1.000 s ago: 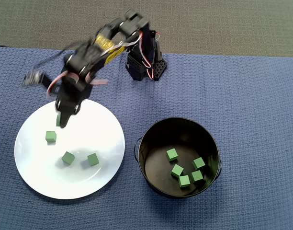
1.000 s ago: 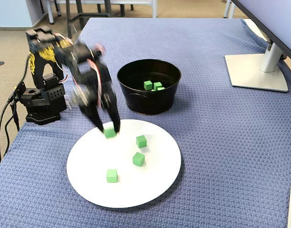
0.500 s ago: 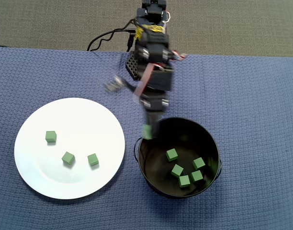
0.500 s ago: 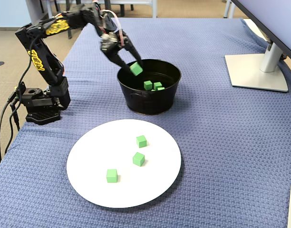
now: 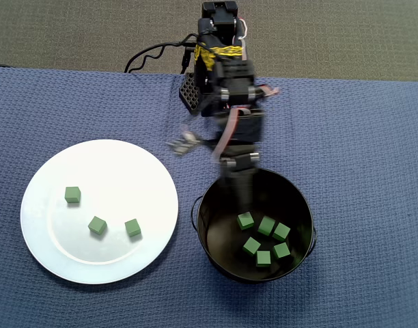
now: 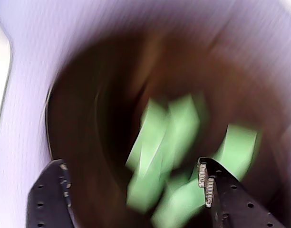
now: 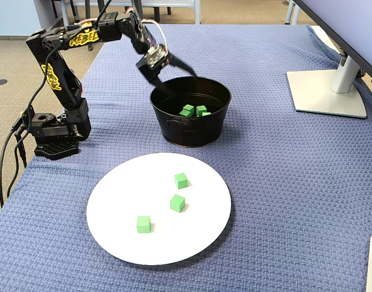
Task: Pick up the green cubes from the white plate and place them in the black recipient
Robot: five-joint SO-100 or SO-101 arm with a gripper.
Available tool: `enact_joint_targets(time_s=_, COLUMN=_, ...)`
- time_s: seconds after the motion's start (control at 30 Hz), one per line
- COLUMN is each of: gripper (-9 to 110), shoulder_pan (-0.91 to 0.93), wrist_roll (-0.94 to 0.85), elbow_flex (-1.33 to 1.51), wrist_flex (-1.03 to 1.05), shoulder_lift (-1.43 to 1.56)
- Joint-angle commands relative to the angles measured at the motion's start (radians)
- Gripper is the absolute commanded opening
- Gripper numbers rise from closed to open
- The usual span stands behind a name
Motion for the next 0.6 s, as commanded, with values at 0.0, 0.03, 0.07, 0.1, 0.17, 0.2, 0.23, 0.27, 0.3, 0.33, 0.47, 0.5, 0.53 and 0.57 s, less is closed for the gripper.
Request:
enact_joint_targets(time_s=0.0, gripper=25, shoulder_pan=0.311, wrist_roll=-0.238, elbow_flex=-0.13, wrist_flex=0.044, shoulder_lift=-0.064)
enact_joint_targets(time_s=0.03, gripper=24, shoulder_pan=0.376, wrist_roll=-0.29, elbow_flex=-0.15, wrist_flex=0.028, shoulder_lift=-0.114)
enact_joint_targets(time_s=0.07, gripper=25, shoulder_pan=0.431, wrist_roll=-0.316, elbow_flex=-0.195, wrist_flex=0.023, shoulder_lift=-0.176)
enact_joint_targets(time_s=0.1, gripper=25, shoulder_pan=0.472, wrist_roll=-0.333, elbow_flex=-0.256, wrist_flex=0.035, shoulder_lift=-0.25)
enact_joint_targets(time_s=0.17, gripper=24, shoulder_pan=0.52, wrist_roll=-0.36, elbow_flex=-0.38, wrist_flex=0.078, shoulder_lift=-0.385)
enact_joint_targets(time_s=0.2, gripper=24, shoulder_pan=0.534, wrist_roll=-0.365, elbow_flex=-0.431, wrist_flex=0.089, shoulder_lift=-0.442)
enact_joint_targets(time_s=0.23, gripper=23, shoulder_pan=0.548, wrist_roll=-0.365, elbow_flex=-0.474, wrist_flex=0.091, shoulder_lift=-0.492)
enact_joint_targets(time_s=0.27, gripper=23, shoulder_pan=0.558, wrist_roll=-0.365, elbow_flex=-0.518, wrist_flex=0.097, shoulder_lift=-0.543)
enact_joint_targets(time_s=0.3, gripper=22, shoulder_pan=0.565, wrist_roll=-0.37, elbow_flex=-0.563, wrist_flex=0.114, shoulder_lift=-0.592)
enact_joint_targets(time_s=0.33, gripper=22, shoulder_pan=0.569, wrist_roll=-0.382, elbow_flex=-0.584, wrist_flex=0.123, shoulder_lift=-0.627)
enact_joint_targets(time_s=0.47, gripper=22, shoulder_pan=0.552, wrist_roll=-0.434, elbow_flex=-0.588, wrist_flex=0.106, shoulder_lift=-0.695)
enact_joint_targets(time_s=0.5, gripper=21, shoulder_pan=0.546, wrist_roll=-0.439, elbow_flex=-0.589, wrist_flex=0.106, shoulder_lift=-0.704)
enact_joint_targets(time_s=0.53, gripper=20, shoulder_pan=0.538, wrist_roll=-0.451, elbow_flex=-0.586, wrist_flex=0.106, shoulder_lift=-0.712)
enact_joint_targets(time_s=0.57, gripper=20, shoulder_pan=0.531, wrist_roll=-0.472, elbow_flex=-0.574, wrist_flex=0.1, shoulder_lift=-0.718)
